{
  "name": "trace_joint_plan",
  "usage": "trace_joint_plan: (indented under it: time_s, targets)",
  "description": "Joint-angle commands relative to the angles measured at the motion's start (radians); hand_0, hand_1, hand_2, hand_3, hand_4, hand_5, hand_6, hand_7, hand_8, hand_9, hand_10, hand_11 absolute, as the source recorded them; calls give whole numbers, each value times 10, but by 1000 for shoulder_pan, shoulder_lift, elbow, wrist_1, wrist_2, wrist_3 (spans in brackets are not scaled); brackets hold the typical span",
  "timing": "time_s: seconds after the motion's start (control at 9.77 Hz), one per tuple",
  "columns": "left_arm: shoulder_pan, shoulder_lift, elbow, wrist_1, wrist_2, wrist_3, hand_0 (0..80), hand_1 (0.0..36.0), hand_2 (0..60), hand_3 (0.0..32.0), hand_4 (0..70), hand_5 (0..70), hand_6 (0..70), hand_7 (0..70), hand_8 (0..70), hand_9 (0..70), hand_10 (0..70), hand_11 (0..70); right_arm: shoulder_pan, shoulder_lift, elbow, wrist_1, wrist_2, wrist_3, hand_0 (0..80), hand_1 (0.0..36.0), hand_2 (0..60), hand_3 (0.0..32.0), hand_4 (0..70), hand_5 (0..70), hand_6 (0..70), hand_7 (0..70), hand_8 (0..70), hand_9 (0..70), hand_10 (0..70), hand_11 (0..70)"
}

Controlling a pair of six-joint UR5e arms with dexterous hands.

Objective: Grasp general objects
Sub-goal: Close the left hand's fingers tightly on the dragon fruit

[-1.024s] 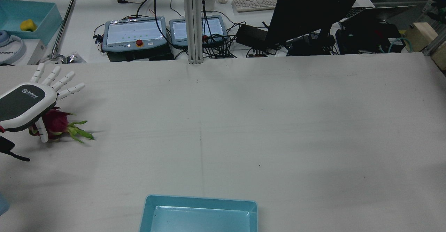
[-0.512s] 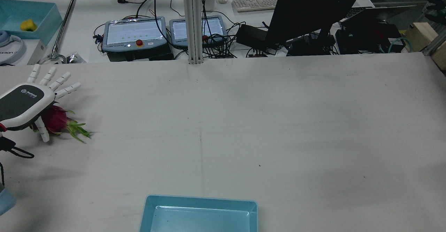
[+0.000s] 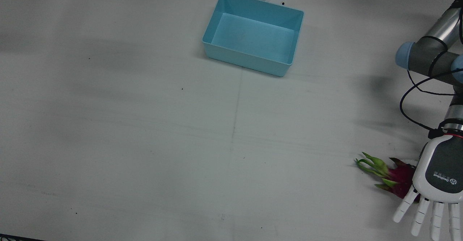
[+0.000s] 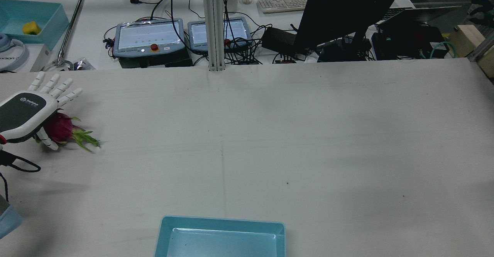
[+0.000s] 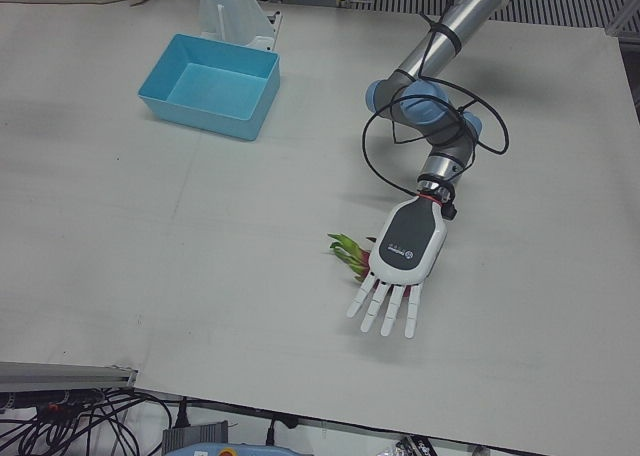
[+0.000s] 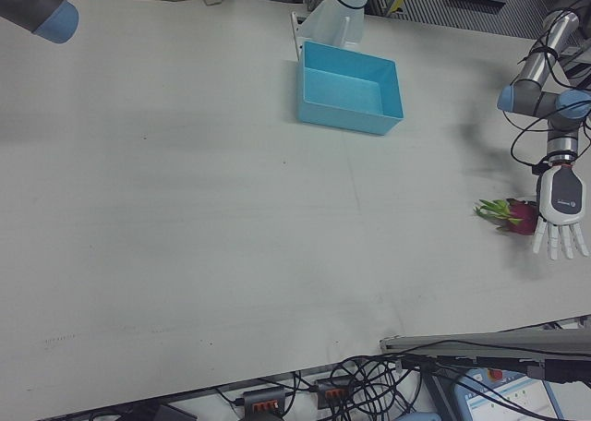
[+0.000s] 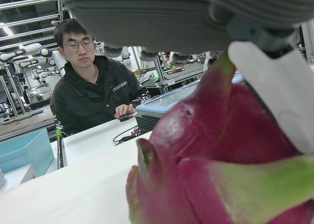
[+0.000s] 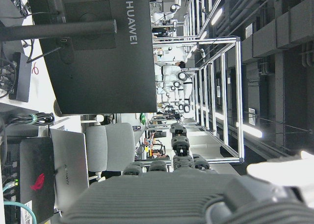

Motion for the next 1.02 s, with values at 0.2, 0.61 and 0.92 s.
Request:
trace_joint_plan:
  time_s: [0.2,0.61,0.92]
  targets:
    - [0,-9,6,15,-9,0,573,305,194,0,38,264,0,51,0,0,0,0,0,0,0,0,0,0,0,0,0,0,0,0,0,0,0,0,0,0]
    - [0,-9,6,12,-9,0,527,232,174,0,284,526,0,71,0,0,0,0,0,-1,0,0,0,0,0,0,0,0,0,0,0,0,0,0,0,0]
    - [0,-9,5,4,-9,-1,511,187,156,0,554,676,0,92,0,4,0,0,0,0,0,0,0,0,0,0,0,0,0,0,0,0,0,0,0,0]
